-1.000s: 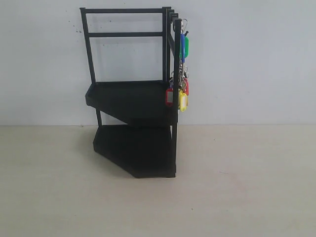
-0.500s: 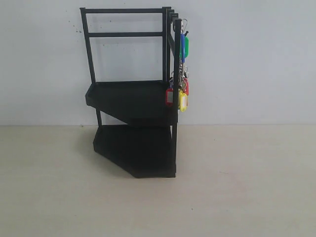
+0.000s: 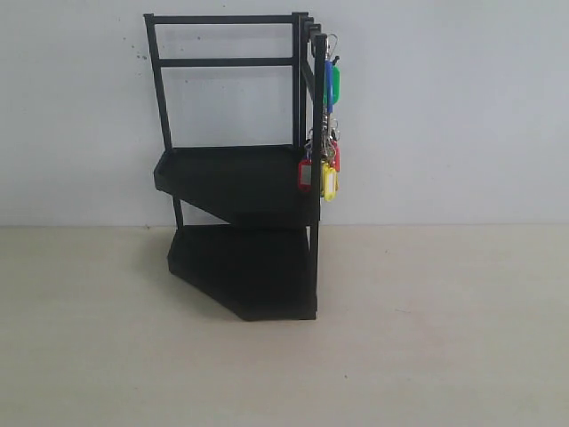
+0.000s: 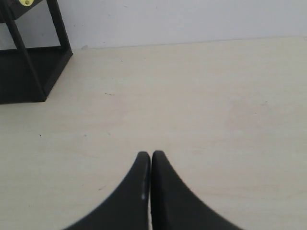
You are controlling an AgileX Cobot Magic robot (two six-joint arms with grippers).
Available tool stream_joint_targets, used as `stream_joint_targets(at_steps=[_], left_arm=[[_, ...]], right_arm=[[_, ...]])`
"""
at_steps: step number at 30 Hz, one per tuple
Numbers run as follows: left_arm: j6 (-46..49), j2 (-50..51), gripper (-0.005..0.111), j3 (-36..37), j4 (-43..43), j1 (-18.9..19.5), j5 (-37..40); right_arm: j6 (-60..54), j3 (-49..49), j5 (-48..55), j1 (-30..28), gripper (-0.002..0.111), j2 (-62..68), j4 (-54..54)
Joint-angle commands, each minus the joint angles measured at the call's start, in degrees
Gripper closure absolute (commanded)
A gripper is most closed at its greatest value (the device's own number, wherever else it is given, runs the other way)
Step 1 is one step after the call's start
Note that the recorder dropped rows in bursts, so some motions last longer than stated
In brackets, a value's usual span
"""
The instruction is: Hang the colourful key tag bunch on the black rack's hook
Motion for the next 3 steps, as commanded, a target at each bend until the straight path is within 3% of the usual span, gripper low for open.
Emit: stream_joint_targets(at_steps=[1,3], left_arm=[[0.0,0.2,0.102,-0.14,-0.16,0.12,-0.12],[0.0,0.2,0.102,-0.14,-0.16,0.12,-0.12]], right_arm=[[-0.25,0.01,-0.71,-0.38,0.108,-0.3,-0.07],[-0.25,0.01,-0.71,-0.38,0.108,-0.3,-0.07]])
